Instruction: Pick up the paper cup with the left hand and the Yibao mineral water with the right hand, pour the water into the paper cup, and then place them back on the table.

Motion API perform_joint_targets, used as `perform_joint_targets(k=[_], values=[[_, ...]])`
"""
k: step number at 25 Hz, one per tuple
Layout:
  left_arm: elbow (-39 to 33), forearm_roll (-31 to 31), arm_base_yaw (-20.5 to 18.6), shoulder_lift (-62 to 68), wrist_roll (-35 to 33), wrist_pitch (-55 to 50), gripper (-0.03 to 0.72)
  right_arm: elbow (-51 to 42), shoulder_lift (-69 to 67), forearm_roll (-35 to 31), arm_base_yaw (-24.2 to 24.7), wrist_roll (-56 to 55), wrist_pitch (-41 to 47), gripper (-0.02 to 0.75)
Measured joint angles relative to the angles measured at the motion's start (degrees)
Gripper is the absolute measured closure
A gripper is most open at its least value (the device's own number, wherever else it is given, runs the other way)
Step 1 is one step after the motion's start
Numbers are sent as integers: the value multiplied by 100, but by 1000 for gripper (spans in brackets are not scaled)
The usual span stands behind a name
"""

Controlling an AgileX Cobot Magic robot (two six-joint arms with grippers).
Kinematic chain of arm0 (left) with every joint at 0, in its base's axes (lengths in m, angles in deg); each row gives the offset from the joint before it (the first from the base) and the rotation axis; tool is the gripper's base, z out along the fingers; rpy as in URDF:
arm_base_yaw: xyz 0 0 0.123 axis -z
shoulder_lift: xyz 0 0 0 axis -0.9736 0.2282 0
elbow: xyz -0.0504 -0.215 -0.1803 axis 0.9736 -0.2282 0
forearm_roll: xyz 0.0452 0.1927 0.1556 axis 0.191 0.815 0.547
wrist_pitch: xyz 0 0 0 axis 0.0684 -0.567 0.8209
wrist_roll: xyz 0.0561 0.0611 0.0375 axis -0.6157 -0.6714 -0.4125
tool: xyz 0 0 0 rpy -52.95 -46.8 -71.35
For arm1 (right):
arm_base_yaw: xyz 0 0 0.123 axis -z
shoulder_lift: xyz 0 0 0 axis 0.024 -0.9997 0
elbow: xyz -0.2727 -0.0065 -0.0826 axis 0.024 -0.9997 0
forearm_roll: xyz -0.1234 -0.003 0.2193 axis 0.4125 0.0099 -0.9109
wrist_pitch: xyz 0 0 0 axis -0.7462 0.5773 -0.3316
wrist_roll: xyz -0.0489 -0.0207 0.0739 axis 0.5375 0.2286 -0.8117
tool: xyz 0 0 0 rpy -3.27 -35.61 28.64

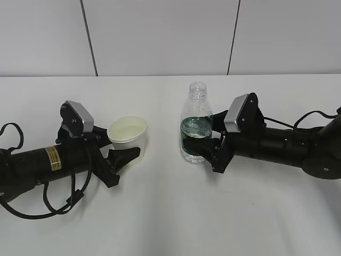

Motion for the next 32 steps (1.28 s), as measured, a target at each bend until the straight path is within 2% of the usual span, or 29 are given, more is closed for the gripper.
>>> perform_joint_targets(k=[5, 8, 22, 28, 32], values=[[0, -5, 0, 0, 25, -5, 215, 0, 0, -126, 0, 112, 29, 148], [0, -5, 0, 0, 42, -5, 212, 0, 0, -164, 0, 112, 101, 120], [0, 318, 0, -398, 449, -273, 174, 0, 0, -164, 0, -163, 284, 113], [0, 335, 0, -405, 550, -333, 169, 0, 0, -35, 139, -305, 297, 113], [0, 484, 0, -441, 764, -749, 155, 0, 12, 128, 237, -458, 326, 113]])
